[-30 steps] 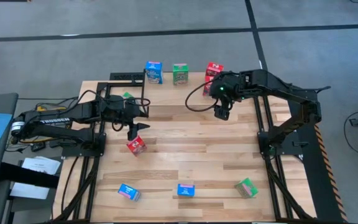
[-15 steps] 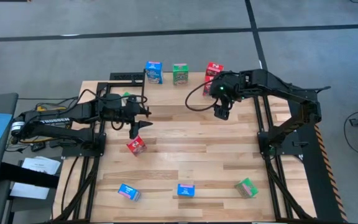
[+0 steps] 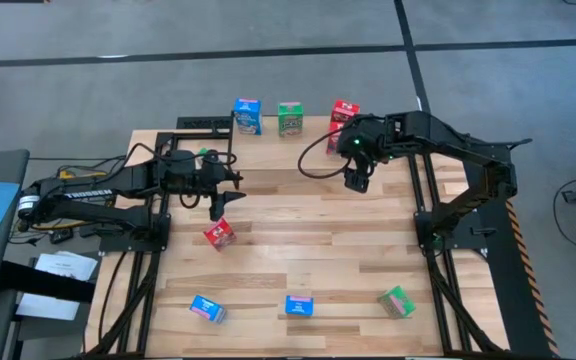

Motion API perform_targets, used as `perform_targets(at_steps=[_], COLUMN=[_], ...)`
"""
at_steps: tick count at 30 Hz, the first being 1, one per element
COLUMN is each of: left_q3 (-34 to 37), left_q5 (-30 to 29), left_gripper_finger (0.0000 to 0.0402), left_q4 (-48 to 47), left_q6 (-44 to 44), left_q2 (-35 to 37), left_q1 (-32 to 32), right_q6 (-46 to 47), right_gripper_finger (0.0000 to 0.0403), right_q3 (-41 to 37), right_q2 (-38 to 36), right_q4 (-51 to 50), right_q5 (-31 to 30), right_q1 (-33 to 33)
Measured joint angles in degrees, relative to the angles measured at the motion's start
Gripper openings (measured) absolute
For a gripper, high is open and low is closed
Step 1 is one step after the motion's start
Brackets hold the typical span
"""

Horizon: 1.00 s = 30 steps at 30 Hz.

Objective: Stack cereal on shelf
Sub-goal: Put the top green cereal box on the shelf aligned with the green cereal box

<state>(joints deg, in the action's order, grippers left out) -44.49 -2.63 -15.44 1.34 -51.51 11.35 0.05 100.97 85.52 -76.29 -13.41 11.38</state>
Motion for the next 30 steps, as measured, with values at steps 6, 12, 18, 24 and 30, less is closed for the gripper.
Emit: perform_targets(at_steps=[6, 12, 18, 24, 30], left_q3=[0.0, 0.0, 0.0, 0.0, 0.0], left_q5=[0.0, 0.0, 0.0, 0.1, 0.3], left_gripper_finger=[0.0231, 0.0231, 0.0231, 0.0231, 0.0231], left_q4=[0.0, 0.0, 0.0, 0.0, -0.1], left_q6=[1.4, 1.5, 4.1, 6.4, 6.5], left_q2=[0.0, 0.0, 0.0, 0.0, 0.0], left_q1=[0.0, 0.0, 0.0, 0.0, 0.0], right_q6=[1.9, 4.8, 4.9, 5.6, 8.8], right_gripper_finger=[0.0358, 0.0358, 0.0358, 0.0358, 0.0358], right_q3=[0.0, 0.0, -0.1, -5.8, -15.7], right_q2=[0.0, 0.0, 0.0, -1.1, -4.4], right_q4=[-2.0, -7.6, -7.8, -6.5, -0.6], right_q5=[0.7, 0.5, 0.3, 0.0, 0.0], right_q1=[0.0, 0.0, 0.0, 0.0, -0.8])
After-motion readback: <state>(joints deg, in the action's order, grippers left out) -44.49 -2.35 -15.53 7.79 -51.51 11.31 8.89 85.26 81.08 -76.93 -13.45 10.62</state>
